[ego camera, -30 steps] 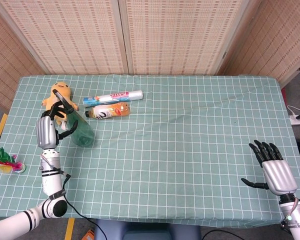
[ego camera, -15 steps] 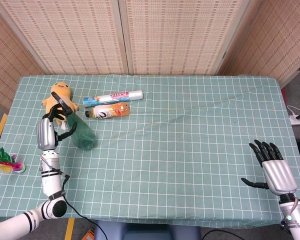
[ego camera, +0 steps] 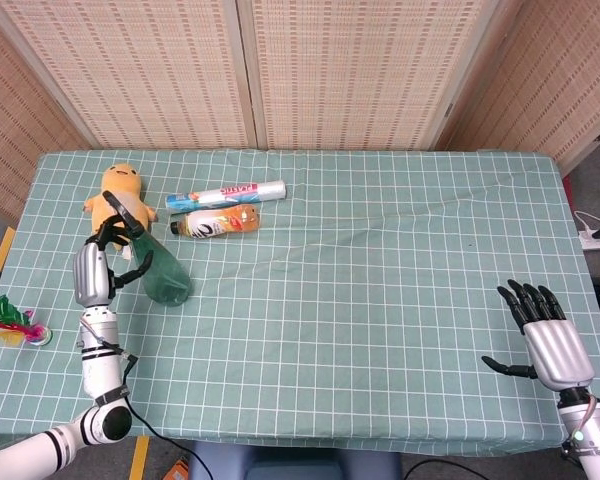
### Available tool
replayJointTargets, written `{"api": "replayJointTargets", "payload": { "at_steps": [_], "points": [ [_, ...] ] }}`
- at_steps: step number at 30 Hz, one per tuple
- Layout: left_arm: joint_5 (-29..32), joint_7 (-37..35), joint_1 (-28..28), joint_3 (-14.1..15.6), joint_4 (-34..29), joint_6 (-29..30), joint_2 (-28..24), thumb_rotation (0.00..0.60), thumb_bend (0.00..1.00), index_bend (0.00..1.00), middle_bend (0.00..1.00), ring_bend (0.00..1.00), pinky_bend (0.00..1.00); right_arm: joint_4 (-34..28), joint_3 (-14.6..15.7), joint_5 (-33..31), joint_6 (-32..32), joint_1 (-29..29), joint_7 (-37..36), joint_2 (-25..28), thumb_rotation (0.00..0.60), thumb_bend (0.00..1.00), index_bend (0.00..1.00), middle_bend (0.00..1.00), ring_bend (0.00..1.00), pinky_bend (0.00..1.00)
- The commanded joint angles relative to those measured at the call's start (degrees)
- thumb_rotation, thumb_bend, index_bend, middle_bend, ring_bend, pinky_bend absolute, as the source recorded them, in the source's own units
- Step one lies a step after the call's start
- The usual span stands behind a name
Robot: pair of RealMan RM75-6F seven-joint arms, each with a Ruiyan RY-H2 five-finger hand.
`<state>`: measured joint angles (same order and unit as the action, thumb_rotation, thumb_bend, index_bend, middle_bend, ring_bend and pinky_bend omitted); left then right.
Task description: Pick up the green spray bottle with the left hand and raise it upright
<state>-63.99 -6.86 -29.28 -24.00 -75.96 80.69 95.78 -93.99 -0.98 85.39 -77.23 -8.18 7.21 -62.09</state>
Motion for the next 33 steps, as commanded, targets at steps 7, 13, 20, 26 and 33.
{"api": "replayJointTargets", "payload": {
  "at_steps": [7, 13, 20, 26, 33],
  "points": [
    [-0.1, -0.63, 1.15, 0.09, -1.76, -0.12, -0.68, 0.6, 0.22, 0.17, 0.42, 0.39, 0.27, 0.16, 0.12, 0.41, -0.14, 0.02, -0.37, 0.07, 0.6, 0.06, 0.05, 0.0, 0.0, 0.02],
    [-0.23, -0.83, 2.23, 0.13, -3.65, 0.38, -1.48, 0.6, 0.22, 0.16, 0.42, 0.39, 0.27, 0.18, 0.15, 0.55, -0.2, 0.04, -0.47, 0.07, 0.6, 0.06, 0.05, 0.0, 0.0, 0.02],
    [-1.04, -1.29, 3.76, 0.76, -6.12, 1.24, -2.62, 0.6, 0.23, 0.05, 0.39, 0.38, 0.27, 0.15, 0.2, 0.71, -0.19, 0.03, -0.85, 0.22, 0.6, 0.06, 0.05, 0.0, 0.0, 0.02],
    [-1.51, -1.02, 4.84, 1.05, -8.12, 1.9, -3.65, 0.6, 0.22, 0.05, 0.39, 0.38, 0.27, 0.24, 0.29, 1.12, -0.52, 0.13, -1.08, 0.21, 0.6, 0.06, 0.05, 0.0, 0.0, 0.02],
    [-1.42, -1.09, 5.83, 1.1, -9.68, 2.15, -4.44, 0.6, 0.23, 0.05, 0.39, 0.38, 0.27, 0.41, 0.36, 1.39, -0.7, 0.2, -1.29, 0.18, 0.6, 0.06, 0.05, 0.0, 0.0, 0.02]
  ]
}}
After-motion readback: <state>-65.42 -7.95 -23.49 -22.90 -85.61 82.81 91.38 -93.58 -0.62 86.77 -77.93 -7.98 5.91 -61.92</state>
